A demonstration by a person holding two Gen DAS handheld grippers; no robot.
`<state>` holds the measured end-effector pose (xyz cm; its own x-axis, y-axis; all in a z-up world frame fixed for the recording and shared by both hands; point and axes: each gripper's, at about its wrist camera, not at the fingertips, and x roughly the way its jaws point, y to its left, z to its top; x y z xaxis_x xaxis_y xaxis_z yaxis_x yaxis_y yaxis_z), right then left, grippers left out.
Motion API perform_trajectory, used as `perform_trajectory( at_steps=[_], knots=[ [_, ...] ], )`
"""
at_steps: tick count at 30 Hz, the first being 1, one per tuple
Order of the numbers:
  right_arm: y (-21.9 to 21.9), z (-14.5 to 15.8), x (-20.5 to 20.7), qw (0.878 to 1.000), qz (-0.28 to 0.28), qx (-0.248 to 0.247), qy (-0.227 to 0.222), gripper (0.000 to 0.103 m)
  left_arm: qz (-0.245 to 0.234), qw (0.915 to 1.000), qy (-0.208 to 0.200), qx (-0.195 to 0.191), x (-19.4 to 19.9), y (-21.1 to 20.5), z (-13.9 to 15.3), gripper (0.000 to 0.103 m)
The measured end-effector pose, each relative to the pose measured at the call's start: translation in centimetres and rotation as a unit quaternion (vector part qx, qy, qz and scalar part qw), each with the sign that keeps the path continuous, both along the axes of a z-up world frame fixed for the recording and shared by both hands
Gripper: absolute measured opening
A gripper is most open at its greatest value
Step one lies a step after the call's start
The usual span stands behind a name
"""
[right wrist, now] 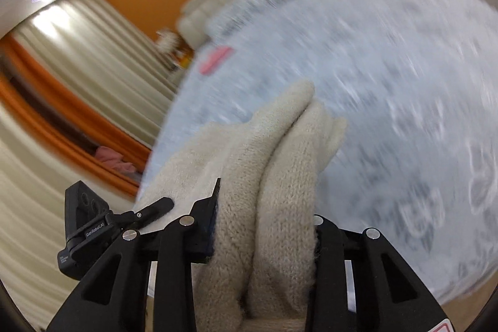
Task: Fold small clothes
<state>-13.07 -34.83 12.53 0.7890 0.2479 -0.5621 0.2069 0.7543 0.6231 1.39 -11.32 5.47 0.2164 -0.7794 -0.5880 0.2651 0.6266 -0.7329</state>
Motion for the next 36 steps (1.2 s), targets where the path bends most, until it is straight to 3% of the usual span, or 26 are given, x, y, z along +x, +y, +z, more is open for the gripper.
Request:
perform_trajectory(
  at_steps=[5, 8, 12, 15, 16, 19, 20, 21, 22, 23, 24, 27, 30, 32, 34, 35, 36],
  knots=[
    [2.8, 7.2, 2.8, 0.995, 0.031, -0.022, -0.088, 0.032, 0.005, 0.9936, -0.111, -0.024, 1.0, 4.0, 9.1, 0.053],
    [4.2, 9.8, 5.2, 0.991, 0.051, -0.026, -0.123, 0.032, 0.018, 0.9860, -0.161, -0.040, 2.4, 6.6, 13.3, 0.054],
    [6.6, 9.4, 9.0, 0.987, 0.072, -0.038, -0.137, 0.033, 0.031, 0.9793, -0.196, -0.041, 4.5, 9.2, 14.8, 0.055],
    [7.3, 5.0, 12.5, 0.990, 0.084, -0.028, -0.108, 0.036, 0.047, 0.9811, -0.186, -0.030, 7.1, 10.6, 11.8, 0.059],
    [7.3, 2.6, 14.0, 0.991, 0.088, -0.026, -0.093, 0.043, 0.051, 0.9824, -0.178, -0.023, 8.1, 10.9, 10.2, 0.061],
    [7.5, -7.6, 18.6, 0.995, 0.081, -0.051, 0.012, 0.052, 0.077, 0.9882, -0.131, 0.023, 10.8, 11.0, 1.6, 0.073],
    [7.2, -11.9, 19.9, 0.993, 0.062, -0.055, 0.084, 0.050, 0.095, 0.9893, -0.097, 0.055, 12.2, 10.8, -3.0, 0.074],
    [7.0, -14.3, 20.2, 0.991, 0.051, -0.046, 0.118, 0.044, 0.106, 0.9886, -0.070, 0.081, 13.0, 10.7, -5.8, 0.073],
    [6.8, -15.6, 20.0, 0.991, 0.049, -0.026, 0.120, 0.028, 0.121, 0.9856, -0.033, 0.114, 13.6, 10.7, -9.3, 0.067],
    [6.8, -15.9, 19.4, 0.994, 0.045, -0.015, 0.102, 0.028, 0.127, 0.9838, -0.017, 0.125, 13.8, 10.8, -10.9, 0.060],
    [7.0, -15.6, 19.1, 0.995, 0.042, -0.025, 0.086, 0.028, 0.133, 0.9832, -0.021, 0.123, 13.6, 11.0, -11.8, 0.060],
    [8.3, -14.3, 19.9, 0.995, 0.063, -0.060, 0.051, 0.025, 0.149, 0.9766, -0.094, 0.124, 13.3, 10.8, -9.8, 0.066],
    [9.6, -13.1, 21.8, 0.995, 0.085, -0.048, 0.025, 0.024, 0.157, 0.9754, -0.112, 0.107, 14.0, 9.4, -8.5, 0.074],
    [10.7, -14.3, 23.1, 0.993, 0.099, -0.059, 0.037, 0.024, 0.159, 0.9763, -0.106, 0.101, 14.5, 8.9, -9.4, 0.081],
    [11.2, -16.9, 23.8, 0.988, 0.102, -0.079, 0.084, 0.020, 0.157, 0.9744, -0.099, 0.126, 14.7, 7.9, -11.6, 0.082],
    [11.2, -18.7, 23.5, 0.988, 0.099, -0.072, 0.089, 0.019, 0.155, 0.9690, -0.109, 0.159, 14.4, 7.3, -12.4, 0.082],
    [10.9, -19.2, 22.9, 0.992, 0.090, -0.064, 0.064, 0.018, 0.149, 0.9650, -0.121, 0.179, 14.3, 7.2, -13.1, 0.082]
  ],
)
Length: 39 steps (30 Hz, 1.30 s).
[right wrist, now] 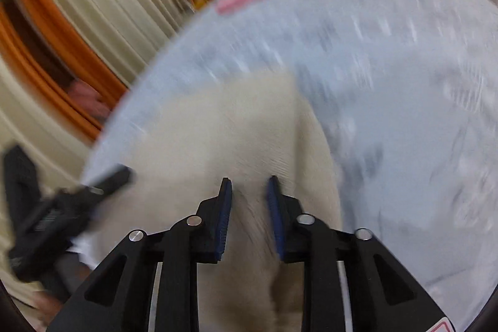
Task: Fold small clothes
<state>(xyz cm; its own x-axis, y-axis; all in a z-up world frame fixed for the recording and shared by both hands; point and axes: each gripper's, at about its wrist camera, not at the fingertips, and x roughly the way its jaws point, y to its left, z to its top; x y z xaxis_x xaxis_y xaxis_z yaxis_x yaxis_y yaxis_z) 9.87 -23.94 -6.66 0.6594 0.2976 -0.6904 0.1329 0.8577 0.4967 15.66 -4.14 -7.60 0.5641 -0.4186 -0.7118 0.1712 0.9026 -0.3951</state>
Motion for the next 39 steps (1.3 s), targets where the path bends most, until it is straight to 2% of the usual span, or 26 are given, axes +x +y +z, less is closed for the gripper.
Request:
perform_trajectory(
  at_steps=[3, 5, 6, 7, 8, 10, 11, 15, 16, 17, 19, 20, 21, 23, 27, 30, 33, 35, 37, 38, 39],
  knots=[
    [-0.2, 1.5, 0.5, 1.000, 0.005, -0.011, -0.003, 0.019, -0.024, 0.9962, -0.034, 0.076, -0.6, -1.9, -0.5, 0.088],
    [-0.6, 2.1, 0.4, 1.000, -0.004, -0.015, -0.012, 0.027, -0.025, 0.9939, -0.042, 0.098, -0.7, -2.6, -0.5, 0.092],
    [-1.1, 2.1, 0.4, 1.000, -0.019, -0.018, -0.008, 0.038, -0.022, 0.9929, -0.046, 0.108, -0.7, -2.9, -0.4, 0.092],
    [-1.7, 1.9, 0.3, 0.999, -0.043, -0.025, 0.003, 0.068, -0.018, 0.9933, -0.046, 0.104, -0.6, -2.8, -0.1, 0.092],
    [-2.2, 1.6, 0.4, 0.998, -0.057, -0.025, 0.006, 0.075, -0.012, 0.9945, -0.046, 0.094, -0.5, -2.5, 0.2, 0.092],
    [-3.3, 0.8, 0.9, 0.998, -0.054, 0.010, 0.015, 0.075, 0.005, 0.9973, -0.039, 0.062, -0.5, -1.1, 0.7, 0.092],
    [-3.8, 0.0, 1.7, 0.998, -0.045, 0.044, 0.029, 0.075, 0.010, 0.9977, -0.034, 0.058, -0.4, -0.8, 0.8, 0.092],
    [-3.7, -3.1, 3.2, 0.989, -0.019, 0.129, 0.065, 0.078, 0.038, 0.9979, 0.013, 0.051, 0.8, 1.0, -0.2, 0.093],
    [-3.7, -3.3, 3.3, 0.989, -0.020, 0.133, 0.061, 0.079, 0.041, 0.9980, 0.027, 0.039, 1.1, 1.4, -0.6, 0.094],
    [-3.5, -3.2, 3.3, 0.990, -0.016, 0.131, 0.056, 0.071, 0.043, 0.9979, 0.035, 0.032, 1.1, 1.6, -0.9, 0.095],
    [-3.4, -3.4, 3.6, 0.986, 0.009, 0.160, 0.051, 0.047, 0.044, 0.9977, 0.045, 0.026, 1.3, 1.7, -1.2, 0.095],
    [-3.4, -3.3, 3.5, 0.985, 0.003, 0.168, 0.048, 0.039, 0.043, 0.9976, 0.046, 0.029, 1.4, 1.6, -1.3, 0.095],
    [-3.3, -2.9, 3.4, 0.986, 0.003, 0.164, 0.042, 0.037, 0.043, 0.9975, 0.046, 0.031, 1.5, 1.4, -1.3, 0.096],
    [-3.2, -1.4, 3.0, 0.990, -0.002, 0.142, 0.018, 0.026, 0.041, 0.9977, 0.043, 0.035, 1.5, 1.2, -1.3, 0.096],
    [-2.6, 2.3, 2.0, 0.993, 0.002, 0.115, -0.041, 0.023, 0.041, 0.9982, 0.024, 0.037, 1.6, 0.8, -0.9, 0.095],
    [-2.1, 2.9, 1.3, 0.996, -0.003, 0.077, -0.045, 0.023, 0.031, 0.9985, 0.009, 0.045, 1.4, 0.2, -0.6, 0.095],
    [-2.5, 3.4, 0.0, 0.995, -0.018, 0.080, -0.055, 0.021, 0.018, 0.9979, -0.004, 0.062, 1.4, -0.5, -0.6, 0.095],
    [-2.4, 4.3, -0.5, 0.995, -0.022, 0.063, -0.068, 0.021, 0.008, 0.9973, -0.019, 0.071, 1.2, -1.1, -0.3, 0.095],
    [-2.4, 3.0, 0.1, 0.997, -0.027, 0.056, -0.036, 0.025, -0.002, 0.9960, -0.030, 0.084, 1.0, -1.7, -0.1, 0.096],
    [-2.8, 0.5, 1.2, 0.997, -0.031, 0.065, 0.016, 0.027, -0.002, 0.9951, -0.028, 0.095, 1.0, -2.0, -0.3, 0.096],
    [-3.4, -1.1, 1.7, 0.995, -0.039, 0.079, 0.046, 0.032, -0.001, 0.9947, -0.024, 0.100, 1.1, -1.9, -0.6, 0.096]
  ],
)
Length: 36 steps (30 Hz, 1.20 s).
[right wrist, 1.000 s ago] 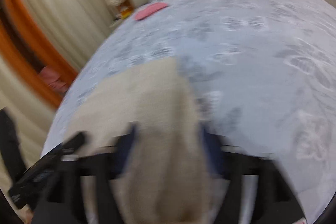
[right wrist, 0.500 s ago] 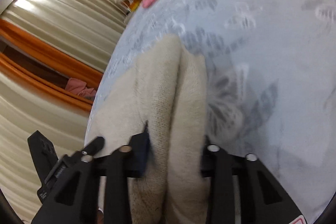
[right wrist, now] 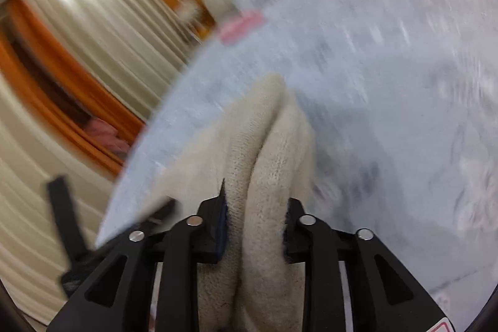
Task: Fold small clothes
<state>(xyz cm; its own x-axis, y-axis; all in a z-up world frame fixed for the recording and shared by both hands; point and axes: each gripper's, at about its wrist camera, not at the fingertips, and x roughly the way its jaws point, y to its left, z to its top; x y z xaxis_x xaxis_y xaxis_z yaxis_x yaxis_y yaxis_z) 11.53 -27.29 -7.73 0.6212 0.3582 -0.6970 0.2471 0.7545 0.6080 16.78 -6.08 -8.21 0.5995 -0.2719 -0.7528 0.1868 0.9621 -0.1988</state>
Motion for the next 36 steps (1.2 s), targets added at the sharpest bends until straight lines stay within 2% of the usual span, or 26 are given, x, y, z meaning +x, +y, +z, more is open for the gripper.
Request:
perform_trajectory(
  at_steps=[1, 2, 3, 4, 5, 7, 9, 11, 12, 15, 17, 19, 22, 24, 26, 28, 33, 36],
  knots=[
    [-1.2, -1.4, 0.0, 0.999, -0.021, 0.046, 0.008, 0.043, 0.002, 1.0000, 0.003, -0.001, 0.0, 0.1, -0.3, 0.096],
    [-1.9, -1.5, -0.2, 0.997, -0.033, 0.074, 0.006, 0.043, 0.002, 1.0000, 0.003, -0.004, -0.1, 0.1, -0.4, 0.096],
    [-2.5, -0.9, -0.6, 0.996, -0.046, 0.076, 0.000, 0.043, 0.005, 1.0000, -0.002, -0.003, -0.2, 0.1, -0.3, 0.096],
    [-2.6, -0.3, -1.0, 0.997, -0.054, 0.059, -0.006, 0.043, 0.004, 1.0000, -0.006, -0.003, -0.3, 0.1, -0.2, 0.096],
    [-2.7, 1.2, -2.0, 0.997, -0.071, 0.013, -0.018, 0.045, 0.005, 0.9999, -0.010, -0.003, -0.5, 0.1, 0.0, 0.096],
    [-2.6, 3.5, -3.7, 0.994, -0.092, -0.043, -0.039, 0.046, 0.008, 0.9998, -0.014, -0.009, -0.8, 0.5, 0.4, 0.096],
    [-2.2, 5.9, -5.7, 0.990, -0.091, -0.088, -0.060, 0.048, 0.017, 0.9995, -0.023, -0.016, -1.8, 1.4, 1.3, 0.096],
    [-1.5, 7.4, -7.8, 0.984, -0.091, -0.139, -0.063, 0.056, 0.024, 0.9989, -0.034, -0.020, -3.1, 2.6, 2.4, 0.096],
    [-1.1, 8.0, -8.8, 0.983, -0.081, -0.155, -0.061, 0.056, 0.032, 0.9984, -0.043, -0.019, -4.0, 3.4, 3.2, 0.096],
    [-0.2, 8.8, -11.4, 0.982, -0.065, -0.173, -0.047, 0.059, 0.049, 0.9972, -0.055, -0.011, -6.5, 5.3, 5.4, 0.096],
    [0.7, 9.1, -13.0, 0.978, -0.056, -0.198, -0.033, 0.067, 0.058, 0.9969, -0.053, -0.004, -8.6, 6.3, 6.5, 0.098],
    [1.9, 9.0, -13.9, 0.976, -0.053, -0.212, -0.014, 0.069, 0.059, 0.9972, -0.044, 0.012, -10.2, 6.8, 6.8, 0.098],
    [2.6, 9.2, -15.6, 0.980, -0.056, -0.190, -0.004, 0.075, 0.055, 0.9970, -0.032, 0.043, -12.9, 7.3, 6.8, 0.098],
    [3.3, 9.7, -16.4, 0.978, -0.062, -0.200, -0.013, 0.077, 0.058, 0.9970, -0.028, 0.042, -14.9, 8.1, 6.6, 0.098],
    [4.1, 10.1, -17.1, 0.974, -0.060, -0.216, -0.021, 0.085, 0.062, 0.9976, -0.010, 0.029, -16.0, 8.5, 6.1, 0.098],
    [4.7, 10.4, -17.2, 0.971, -0.051, -0.231, -0.020, 0.085, 0.058, 0.9983, 0.009, 0.004, -17.0, 8.8, 5.6, 0.098],
    [5.5, 10.3, -17.2, 0.968, -0.029, -0.251, -0.017, 0.085, 0.036, 0.9980, -0.014, 0.050, -18.3, 7.4, 5.9, 0.098],
    [5.7, 10.2, -17.3, 0.967, -0.024, -0.253, -0.010, 0.085, 0.024, 0.9979, -0.010, 0.059, -18.5, 6.9, 5.7, 0.098]
  ],
)
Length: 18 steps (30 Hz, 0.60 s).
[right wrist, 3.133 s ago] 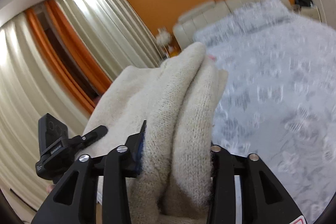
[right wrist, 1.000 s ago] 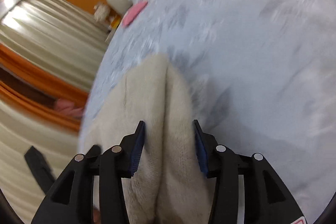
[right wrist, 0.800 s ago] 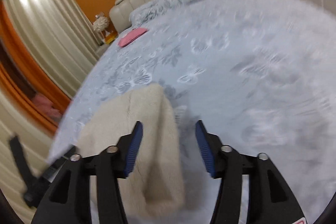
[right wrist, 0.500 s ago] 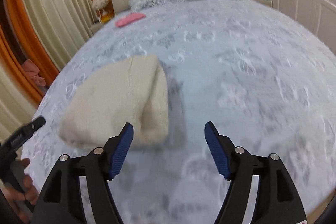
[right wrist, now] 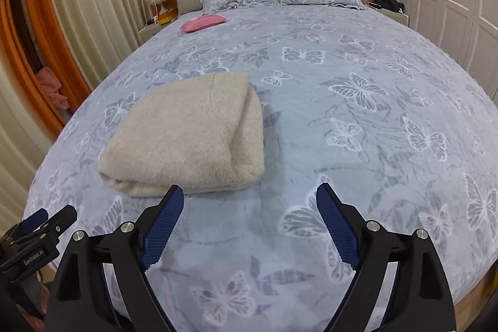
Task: Fold small clothes
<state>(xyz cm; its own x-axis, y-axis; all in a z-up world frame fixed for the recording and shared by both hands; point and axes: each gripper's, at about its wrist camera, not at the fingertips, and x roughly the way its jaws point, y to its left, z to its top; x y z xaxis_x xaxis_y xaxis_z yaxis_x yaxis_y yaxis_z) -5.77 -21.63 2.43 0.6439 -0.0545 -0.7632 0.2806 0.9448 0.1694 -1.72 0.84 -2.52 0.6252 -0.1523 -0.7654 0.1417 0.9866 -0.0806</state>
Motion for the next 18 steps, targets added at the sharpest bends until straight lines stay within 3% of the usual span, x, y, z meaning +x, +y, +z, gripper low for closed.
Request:
perform_trajectory(
  at_steps=[5, 10, 18],
  knots=[
    [0.5, -0.2, -0.6, 1.000, 0.016, 0.010, 0.010, 0.085, -0.002, 0.9999, -0.001, 0.016, -0.3, -0.2, -0.2, 0.098],
    [2.1, -0.2, -0.8, 0.999, 0.031, -0.017, 0.016, 0.085, 0.014, 0.9998, 0.007, 0.012, 0.0, 0.4, -0.3, 0.098],
    [1.6, -0.5, -0.8, 1.000, 0.016, -0.010, 0.025, 0.085, 0.023, 0.9992, 0.013, 0.031, 0.1, 0.2, -0.6, 0.098]
  ],
)
